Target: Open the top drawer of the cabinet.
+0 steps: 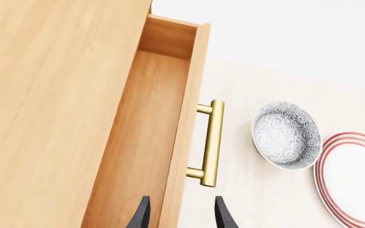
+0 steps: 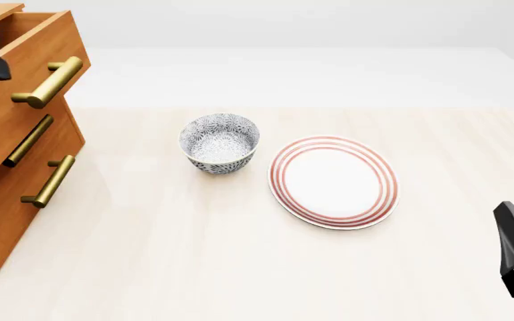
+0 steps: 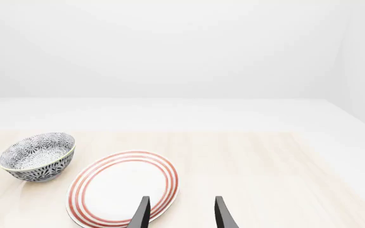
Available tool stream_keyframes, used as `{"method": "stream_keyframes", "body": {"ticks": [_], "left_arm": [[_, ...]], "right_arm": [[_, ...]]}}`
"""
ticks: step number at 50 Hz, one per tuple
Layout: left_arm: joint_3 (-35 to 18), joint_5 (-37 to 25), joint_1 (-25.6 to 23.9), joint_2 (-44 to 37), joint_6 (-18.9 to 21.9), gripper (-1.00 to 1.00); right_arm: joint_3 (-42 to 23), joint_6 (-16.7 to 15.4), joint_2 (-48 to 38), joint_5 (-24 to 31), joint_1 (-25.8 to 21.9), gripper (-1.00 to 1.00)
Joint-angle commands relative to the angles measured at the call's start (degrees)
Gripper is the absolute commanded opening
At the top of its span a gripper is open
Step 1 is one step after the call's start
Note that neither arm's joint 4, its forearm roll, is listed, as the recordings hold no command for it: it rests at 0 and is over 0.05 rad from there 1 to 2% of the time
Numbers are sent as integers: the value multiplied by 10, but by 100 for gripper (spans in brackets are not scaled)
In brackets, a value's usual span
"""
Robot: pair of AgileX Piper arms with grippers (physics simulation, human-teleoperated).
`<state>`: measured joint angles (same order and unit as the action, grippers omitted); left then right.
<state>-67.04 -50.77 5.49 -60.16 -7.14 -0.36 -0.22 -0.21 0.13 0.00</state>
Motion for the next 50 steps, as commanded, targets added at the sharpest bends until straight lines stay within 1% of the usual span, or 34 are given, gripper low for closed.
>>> {"method": "stream_keyframes", "body": {"ticks": [1, 8, 12, 18, 23, 26, 28, 34, 37, 50], "left_arm": [[22, 19, 3, -10, 1, 100], [28, 30, -4, -20, -3, 100], [31, 36, -18, -28, -10, 100], [31, 38, -24, -34, -7, 100], [33, 42, -44, -43, -10, 100], [32, 41, -47, -44, -10, 100], [31, 41, -60, -48, -13, 100], [32, 40, -71, -52, -12, 100], [33, 41, -86, -57, -17, 100], [27, 38, -115, -71, -13, 100]], "right_arm": [[0, 0, 0, 0, 0, 100], [0, 0, 0, 0, 0, 100], [0, 0, 0, 0, 0, 100], [0, 0, 0, 0, 0, 100], [0, 0, 0, 0, 0, 100], [0, 0, 0, 0, 0, 100], [0, 0, 0, 0, 0, 100], [0, 0, 0, 0, 0, 100], [0, 0, 0, 0, 0, 100], [0, 0, 0, 0, 0, 100]]}}
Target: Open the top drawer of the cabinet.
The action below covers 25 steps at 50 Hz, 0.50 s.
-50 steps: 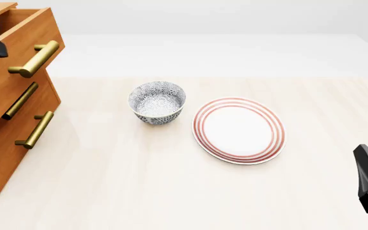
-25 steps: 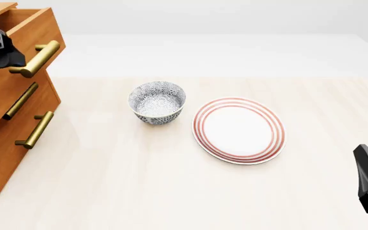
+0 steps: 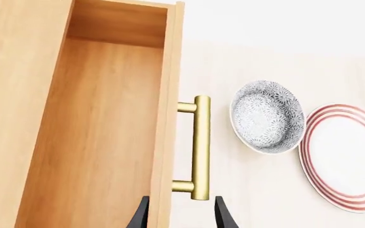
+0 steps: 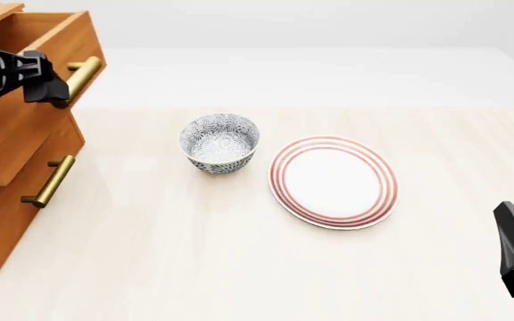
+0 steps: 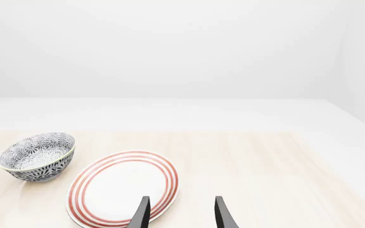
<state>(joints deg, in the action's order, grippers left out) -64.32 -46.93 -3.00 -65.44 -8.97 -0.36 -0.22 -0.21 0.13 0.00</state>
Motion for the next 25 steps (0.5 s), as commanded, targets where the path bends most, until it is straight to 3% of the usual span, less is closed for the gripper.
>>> {"method": "stream_keyframes", "body": {"ticks": [1, 25], "left_arm": [[0, 0, -30, -18, 6, 100], [-8, 3, -101, -47, 13, 100]], "right_arm": [[0, 0, 0, 0, 0, 100], [0, 0, 0, 0, 0, 100]]}}
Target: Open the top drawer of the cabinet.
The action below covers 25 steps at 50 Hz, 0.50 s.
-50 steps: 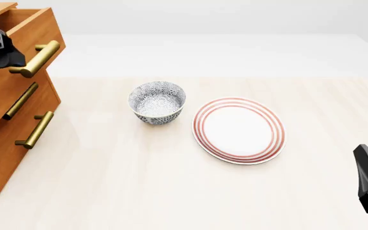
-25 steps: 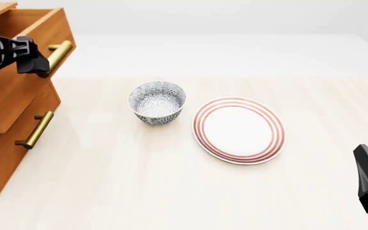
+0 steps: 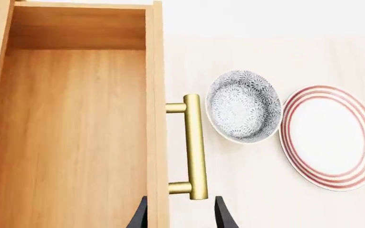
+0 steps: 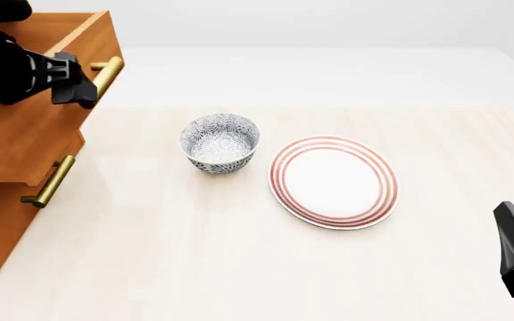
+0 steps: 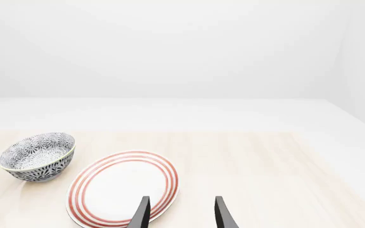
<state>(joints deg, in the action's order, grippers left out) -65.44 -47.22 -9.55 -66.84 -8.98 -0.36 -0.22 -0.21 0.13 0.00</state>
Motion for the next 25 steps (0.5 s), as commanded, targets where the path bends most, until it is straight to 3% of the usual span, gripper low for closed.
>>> {"method": "stream_keyframes", "body": {"ticks": [1, 25], "left_arm": [[3, 6, -36, -32, 14, 100], [-15, 9, -101, -52, 14, 100]], "right_arm": [[0, 0, 0, 0, 0, 100], [0, 0, 0, 0, 0, 100]]}}
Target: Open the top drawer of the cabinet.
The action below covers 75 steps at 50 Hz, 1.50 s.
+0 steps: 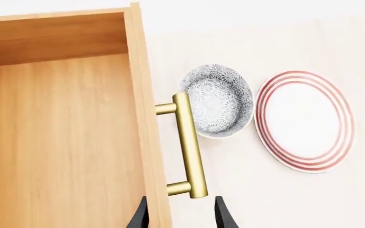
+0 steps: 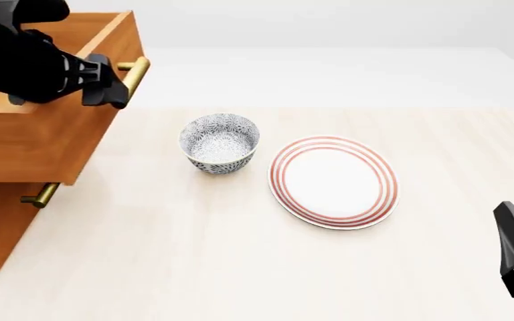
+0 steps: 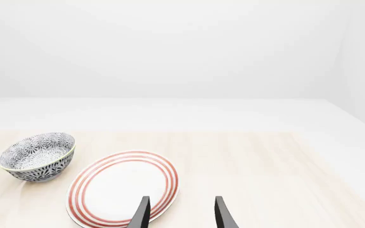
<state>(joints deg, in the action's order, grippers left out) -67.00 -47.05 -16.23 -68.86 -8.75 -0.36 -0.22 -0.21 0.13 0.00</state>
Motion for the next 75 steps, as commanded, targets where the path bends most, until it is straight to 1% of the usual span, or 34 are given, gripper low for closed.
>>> {"method": "stream_keyframes", "body": {"ticks": [1, 2, 7, 10, 12, 13, 17, 25, 27, 39, 40, 41, 42, 43, 44, 46, 48, 50, 51, 53, 54, 67, 68, 71, 75], "left_arm": [[2, 7, -34, -33, 13, 100], [1, 7, -39, -35, 20, 100], [-2, 11, -52, -39, 12, 100], [0, 12, -57, -43, 15, 100], [-3, 14, -71, -45, 4, 100], [-1, 12, -67, -45, 11, 100], [-2, 14, -71, -47, 12, 100], [-6, 15, -86, -47, 6, 100], [-6, 14, -85, -47, 10, 100], [-10, 15, -99, -50, 6, 100], [-11, 15, -103, -51, 6, 100], [-18, 18, -127, -54, -3, 100], [-18, 17, -125, -53, -8, 100], [-15, 12, -103, -51, 10, 100], [-13, 11, -91, -51, 20, 100], [-19, 14, -111, -51, 4, 100], [-20, 7, -97, -46, 14, 100], [-22, 3, -91, -42, 11, 100], [-23, 1, -85, -40, 19, 100], [-29, -3, -91, -39, 13, 100], [-30, -6, -83, -36, 20, 100], [-80, -53, -60, -28, 48, 100], [-81, -56, -52, -25, 55, 100], [-89, -64, -53, -24, 55, 100], [-101, -75, -43, -20, 63, 100]], "right_arm": [[0, 0, 0, 0, 0, 100], [0, 0, 0, 0, 0, 100], [0, 0, 0, 0, 0, 100], [0, 0, 0, 0, 0, 100], [0, 0, 0, 0, 0, 100], [0, 0, 0, 0, 0, 100], [0, 0, 0, 0, 0, 100], [0, 0, 0, 0, 0, 100], [0, 0, 0, 0, 0, 100], [0, 0, 0, 0, 0, 100], [0, 0, 0, 0, 0, 100], [0, 0, 0, 0, 0, 100], [0, 0, 0, 0, 0, 100], [0, 0, 0, 0, 0, 100], [0, 0, 0, 0, 0, 100], [0, 0, 0, 0, 0, 100], [0, 0, 0, 0, 0, 100], [0, 0, 0, 0, 0, 100], [0, 0, 0, 0, 0, 100], [0, 0, 0, 0, 0, 100], [0, 0, 0, 0, 0, 100], [0, 0, 0, 0, 0, 100], [0, 0, 0, 0, 0, 100], [0, 0, 0, 0, 0, 100], [0, 0, 0, 0, 0, 100]]}}
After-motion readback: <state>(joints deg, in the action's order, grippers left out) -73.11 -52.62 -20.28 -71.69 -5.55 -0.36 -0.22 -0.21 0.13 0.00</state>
